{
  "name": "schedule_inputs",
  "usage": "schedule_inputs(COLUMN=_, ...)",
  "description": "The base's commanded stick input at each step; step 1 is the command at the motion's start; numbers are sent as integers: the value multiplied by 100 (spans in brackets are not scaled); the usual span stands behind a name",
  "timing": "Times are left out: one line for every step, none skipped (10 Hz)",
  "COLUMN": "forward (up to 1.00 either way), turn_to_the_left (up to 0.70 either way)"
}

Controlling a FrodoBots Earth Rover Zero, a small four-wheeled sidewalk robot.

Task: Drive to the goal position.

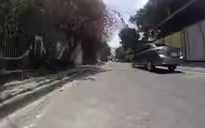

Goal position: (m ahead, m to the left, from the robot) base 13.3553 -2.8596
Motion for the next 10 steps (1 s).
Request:
schedule_inputs(forward=100, turn_to_the_left=0)
schedule_inputs(forward=100, turn_to_the_left=0)
schedule_inputs(forward=100, turn_to_the_left=0)
schedule_inputs(forward=100, turn_to_the_left=-1)
schedule_inputs(forward=100, turn_to_the_left=-18)
schedule_inputs(forward=100, turn_to_the_left=-37)
schedule_inputs(forward=100, turn_to_the_left=-36)
schedule_inputs(forward=100, turn_to_the_left=-26)
schedule_inputs(forward=100, turn_to_the_left=0)
schedule_inputs(forward=100, turn_to_the_left=0)
